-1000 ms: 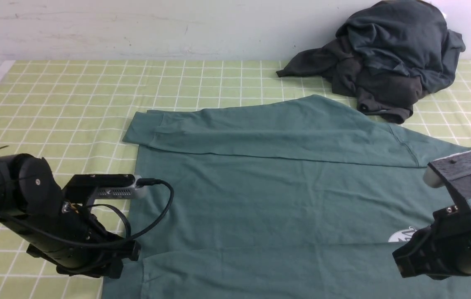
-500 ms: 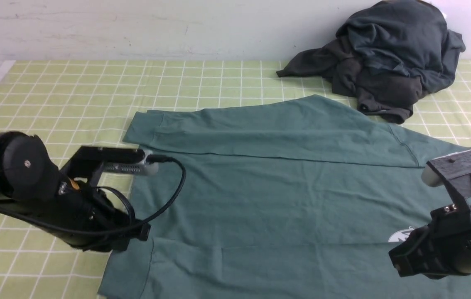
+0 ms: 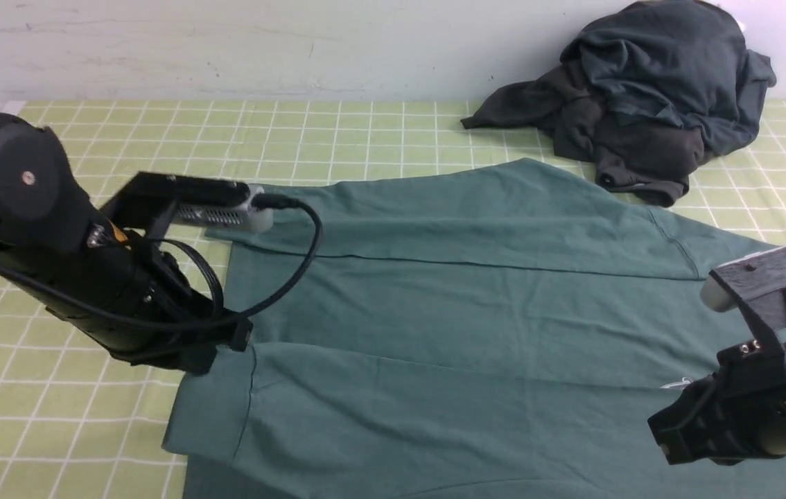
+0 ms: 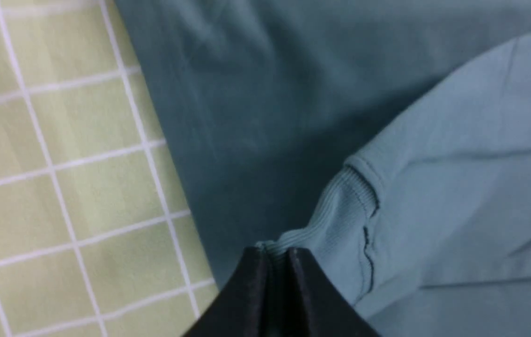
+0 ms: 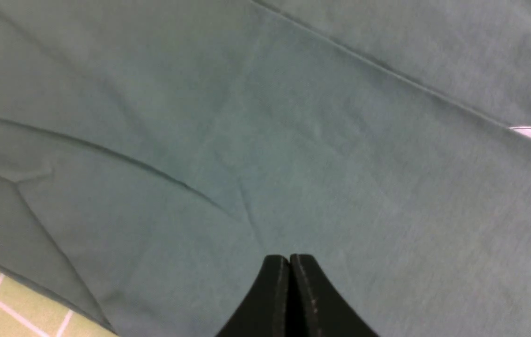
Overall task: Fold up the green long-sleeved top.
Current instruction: Use the left arm to drag and place the cuff at the centered position on the left edge of the fabric, then use the left arm to clamp the cuff farthest from it
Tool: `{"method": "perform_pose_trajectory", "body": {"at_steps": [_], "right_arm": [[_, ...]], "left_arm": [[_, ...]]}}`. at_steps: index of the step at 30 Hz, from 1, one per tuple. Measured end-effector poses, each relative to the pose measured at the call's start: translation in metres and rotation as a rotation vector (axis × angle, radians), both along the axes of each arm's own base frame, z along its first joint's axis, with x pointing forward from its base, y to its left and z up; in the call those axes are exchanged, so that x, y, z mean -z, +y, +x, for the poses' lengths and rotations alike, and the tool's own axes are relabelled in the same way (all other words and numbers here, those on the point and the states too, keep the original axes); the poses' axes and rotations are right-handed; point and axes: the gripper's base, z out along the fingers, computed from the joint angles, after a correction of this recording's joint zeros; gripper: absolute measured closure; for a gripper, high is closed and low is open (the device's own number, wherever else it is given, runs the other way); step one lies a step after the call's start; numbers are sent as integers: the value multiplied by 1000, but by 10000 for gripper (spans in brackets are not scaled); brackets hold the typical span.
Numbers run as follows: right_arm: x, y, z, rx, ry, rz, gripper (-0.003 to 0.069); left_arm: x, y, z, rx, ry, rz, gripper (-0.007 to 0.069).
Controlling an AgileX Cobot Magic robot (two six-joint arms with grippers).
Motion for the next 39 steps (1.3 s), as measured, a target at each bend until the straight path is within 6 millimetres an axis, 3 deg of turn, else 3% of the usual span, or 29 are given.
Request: {"method": "perform_pose_trajectory", "body": {"at_steps": [4, 14, 18, 25, 30, 35, 39], "right_arm": [[0, 0, 0, 1, -2, 0, 669], [0, 0, 0, 1, -2, 0, 669], [0, 0, 0, 0, -2, 0, 669], [0, 0, 0, 1, -2, 1, 669], [0, 0, 0, 0, -2, 5, 669], [-1, 1, 1, 4, -5, 16, 669], [-1, 1, 1, 4, -13, 15, 669]], "left_arm": [[12, -2, 18, -19, -74, 10, 601], [-6, -4, 49, -54, -231, -4, 601], [-5, 2, 73, -93, -236, 8, 601], [24, 2, 118, -104, -165, 38, 592], [47, 3, 153, -109, -119, 58, 471], [53, 25, 200, -238, -134, 33, 284], [68, 35, 222, -288, -111, 38, 242]]}}
